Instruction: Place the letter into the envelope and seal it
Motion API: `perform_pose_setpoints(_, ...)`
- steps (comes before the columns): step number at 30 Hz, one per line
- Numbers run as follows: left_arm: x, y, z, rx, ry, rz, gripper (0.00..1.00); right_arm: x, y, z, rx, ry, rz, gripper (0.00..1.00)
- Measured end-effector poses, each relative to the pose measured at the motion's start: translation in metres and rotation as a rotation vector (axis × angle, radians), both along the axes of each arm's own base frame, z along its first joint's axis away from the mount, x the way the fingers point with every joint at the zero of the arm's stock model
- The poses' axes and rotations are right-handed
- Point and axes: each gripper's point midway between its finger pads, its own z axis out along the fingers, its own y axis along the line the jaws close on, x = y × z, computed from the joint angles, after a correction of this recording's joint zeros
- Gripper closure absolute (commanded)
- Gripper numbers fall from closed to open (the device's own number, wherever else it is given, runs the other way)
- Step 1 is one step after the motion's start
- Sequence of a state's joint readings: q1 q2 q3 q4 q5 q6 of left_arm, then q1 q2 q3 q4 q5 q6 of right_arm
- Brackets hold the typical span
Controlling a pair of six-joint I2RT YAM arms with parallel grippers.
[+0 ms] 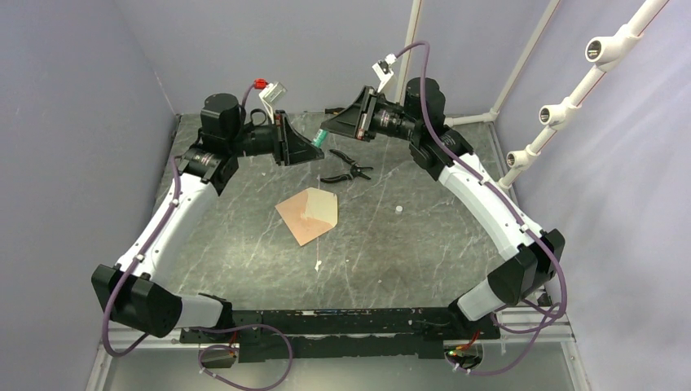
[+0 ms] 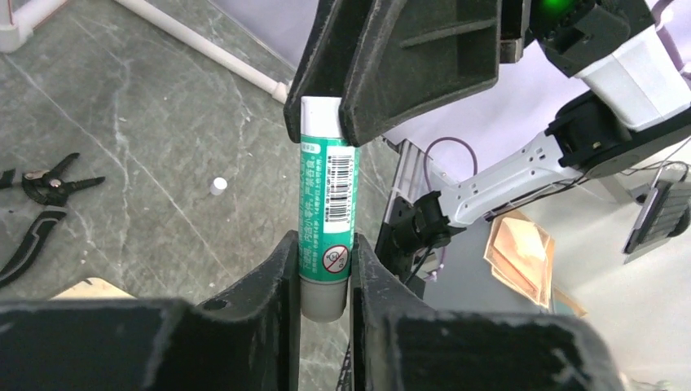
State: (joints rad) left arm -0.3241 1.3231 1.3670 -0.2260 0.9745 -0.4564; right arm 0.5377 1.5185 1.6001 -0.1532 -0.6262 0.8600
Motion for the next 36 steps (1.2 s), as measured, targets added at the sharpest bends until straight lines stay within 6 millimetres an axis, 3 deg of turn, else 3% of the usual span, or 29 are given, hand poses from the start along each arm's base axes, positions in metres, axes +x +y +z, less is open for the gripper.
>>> perform_pose_setpoints(1, -0.001, 0.0, 0.001, -0.003, -0.002, -0.006, 0.97, 0.0, 0.0, 0.001, 0.002, -0.003, 0.003, 0.94)
perform_pose_setpoints(2, -0.001, 0.0, 0.001, -0.005, -0.005, -0.008, 0.97, -0.001, 0.0, 0.001, 0.004, -0.005, 0.007, 0.9)
perform_pose_setpoints(3, -0.001, 0.0, 0.002, -0.005, -0.013, -0.011, 0.98, -0.002, 0.001, 0.002, 0.006, -0.007, 0.011, 0.81)
perform_pose_setpoints(5, -0.001, 0.0, 0.002, -0.003, -0.027, -0.017, 0.98, -0.003, 0.001, 0.003, 0.007, -0.013, 0.018, 0.54)
perform_pose_setpoints(6, -0.001, 0.0, 0.001, 0.001, -0.034, -0.018, 0.98, -0.004, 0.001, 0.002, 0.006, -0.015, 0.026, 0.46)
perform_pose_setpoints(8, -0.001, 0.001, -0.001, 0.015, -0.048, -0.026, 0.97, -0.006, 0.001, 0.002, 0.005, -0.017, 0.041, 0.39)
perform_pose_setpoints(14, 0.002, 0.004, -0.003, 0.099, -0.143, -0.059, 0.98, -0.019, 0.004, 0.0, -0.016, -0.001, 0.12, 0.41)
perform_pose_setpoints(20, 0.002, 0.005, -0.002, 0.152, -0.226, -0.115, 0.98, -0.025, 0.009, -0.005, -0.038, 0.028, 0.18, 0.55)
perform_pose_setpoints(28, 0.001, 0.006, -0.015, 0.198, -0.212, -0.187, 0.98, -0.028, 0.017, -0.023, -0.068, 0.075, 0.221, 0.57)
perform_pose_setpoints(36, -0.003, 0.008, -0.026, 0.225, -0.18, -0.21, 0.98, -0.025, 0.026, -0.04, -0.112, 0.103, 0.256, 0.72)
